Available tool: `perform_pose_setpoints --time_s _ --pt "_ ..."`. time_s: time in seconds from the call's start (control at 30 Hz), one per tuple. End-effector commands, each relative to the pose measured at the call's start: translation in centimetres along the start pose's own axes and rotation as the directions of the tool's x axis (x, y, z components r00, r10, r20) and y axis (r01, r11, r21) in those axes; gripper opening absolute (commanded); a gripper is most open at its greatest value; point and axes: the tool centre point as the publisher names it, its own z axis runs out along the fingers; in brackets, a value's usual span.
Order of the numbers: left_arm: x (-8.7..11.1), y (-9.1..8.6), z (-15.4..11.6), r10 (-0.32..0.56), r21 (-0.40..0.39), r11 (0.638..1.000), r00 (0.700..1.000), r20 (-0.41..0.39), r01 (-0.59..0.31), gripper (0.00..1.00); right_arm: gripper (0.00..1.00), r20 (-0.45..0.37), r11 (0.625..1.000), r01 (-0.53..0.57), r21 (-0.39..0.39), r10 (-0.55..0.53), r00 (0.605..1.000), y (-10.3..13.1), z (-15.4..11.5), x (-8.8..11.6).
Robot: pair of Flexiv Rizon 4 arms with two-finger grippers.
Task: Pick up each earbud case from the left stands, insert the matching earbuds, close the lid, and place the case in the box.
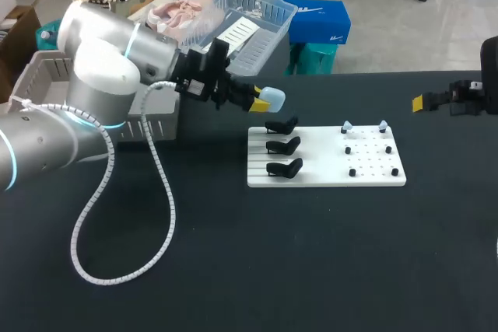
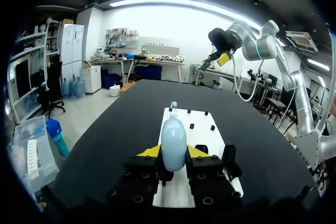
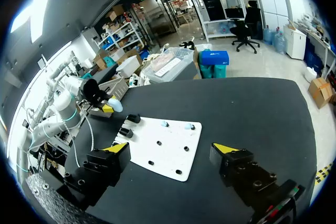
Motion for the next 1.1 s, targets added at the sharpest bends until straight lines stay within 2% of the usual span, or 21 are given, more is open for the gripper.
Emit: perform_pose_setpoints --time_s 0.03,0.37,0.73,0.97,1.1 --pt "-0.7 -1.9 -2.1 0.005 -0.021 1.0 0.999 0.042 -0.004 0.0 1.0 -0.001 1.0 0.002 -0.005 -0.002 1.0 -0.1 0.0 0.0" --pt "-3.1 -5.0 -5.0 0.044 -0.036 0.999 0.991 0.125 -0.04 0.0 1.0 -0.001 1.0 0.002 -0.005 -0.002 1.0 -0.1 0.0 0.0" --pt "-4.8 -8.8 -5.7 0.078 -0.032 0.997 0.981 0.178 -0.074 0.0 1.0 -0.001 1.0 0.002 -0.005 -0.002 1.0 -0.1 0.0 0.0" --pt "-5.3 -10.5 -5.8 0.109 -0.06 0.993 0.972 0.207 -0.098 0.0 1.0 -0.001 1.0 0.002 -0.005 -0.002 1.0 -0.1 0.0 0.0" --pt "-5.3 -10.5 -5.8 0.109 -0.06 0.993 0.972 0.207 -0.098 0.0 1.0 -0.001 1.0 0.002 -0.005 -0.002 1.0 -0.1 0.0 0.0"
